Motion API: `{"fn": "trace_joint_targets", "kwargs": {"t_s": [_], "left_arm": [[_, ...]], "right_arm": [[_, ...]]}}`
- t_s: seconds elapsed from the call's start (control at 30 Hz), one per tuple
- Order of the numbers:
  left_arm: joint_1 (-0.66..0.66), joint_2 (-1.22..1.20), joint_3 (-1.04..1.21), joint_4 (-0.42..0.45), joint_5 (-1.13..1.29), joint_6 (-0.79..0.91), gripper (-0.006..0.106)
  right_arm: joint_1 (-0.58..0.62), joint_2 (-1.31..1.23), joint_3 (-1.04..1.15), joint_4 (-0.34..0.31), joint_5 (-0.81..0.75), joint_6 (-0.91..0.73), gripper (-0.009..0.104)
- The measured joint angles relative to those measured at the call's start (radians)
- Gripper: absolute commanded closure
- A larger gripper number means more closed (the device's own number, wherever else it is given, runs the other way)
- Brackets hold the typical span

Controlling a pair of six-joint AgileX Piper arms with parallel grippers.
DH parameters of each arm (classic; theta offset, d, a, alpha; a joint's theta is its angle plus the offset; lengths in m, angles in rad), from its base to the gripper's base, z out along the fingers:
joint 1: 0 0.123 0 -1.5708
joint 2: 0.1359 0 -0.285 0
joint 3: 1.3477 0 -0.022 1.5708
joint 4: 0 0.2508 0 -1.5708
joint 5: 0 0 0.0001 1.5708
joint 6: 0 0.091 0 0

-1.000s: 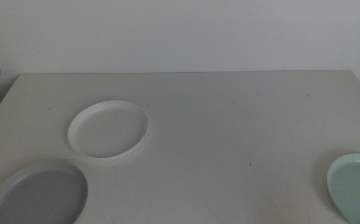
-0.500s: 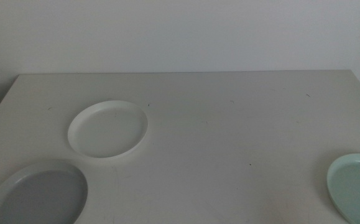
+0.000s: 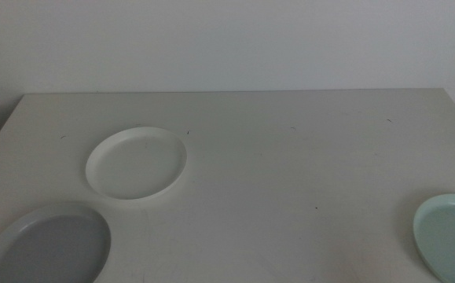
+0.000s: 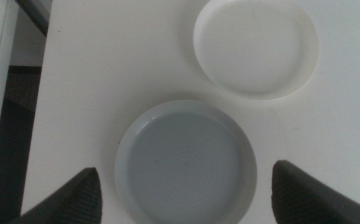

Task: Stack the three bowls on top of each other.

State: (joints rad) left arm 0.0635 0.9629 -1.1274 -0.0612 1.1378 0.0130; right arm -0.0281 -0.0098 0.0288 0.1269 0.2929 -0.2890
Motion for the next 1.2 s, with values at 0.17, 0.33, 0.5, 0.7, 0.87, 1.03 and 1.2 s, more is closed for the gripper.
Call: {"fn": "trace_joint_targets", "kwargs": {"t_s": [0.17,0.33,0.5,0.7,0.87,1.03,1.2], "left_arm": [[0.0,0.016,-0.001,0.029,0.022,0.018,-0.002],[0.008,0.082,-0.001,0.038,0.051,0.081,-0.002],[0.081,0.165,-0.001,0.002,0.062,0.18,-0.002],[0.203,0.272,-0.001,-0.104,0.063,0.318,-0.002],[0.276,0.351,-0.001,-0.132,0.067,0.418,-0.002],[0.312,0.441,-0.001,-0.139,0.061,0.494,-0.002],[0.314,0.544,-0.002,-0.15,0.057,0.541,-0.002]], "right_arm": [[0.0,0.0,0.0,0.0,0.0,0.0,0.052],[0.0,0.0,0.0,0.0,0.0,0.0,0.052],[0.0,0.0,0.0,0.0,0.0,0.0,0.052],[0.0,0.0,0.0,0.0,0.0,0.0,0.052],[0.0,0.0,0.0,0.0,0.0,0.0,0.052],[0.0,0.0,0.0,0.0,0.0,0.0,0.052],[0.0,0.0,0.0,0.0,0.0,0.0,0.052]]}}
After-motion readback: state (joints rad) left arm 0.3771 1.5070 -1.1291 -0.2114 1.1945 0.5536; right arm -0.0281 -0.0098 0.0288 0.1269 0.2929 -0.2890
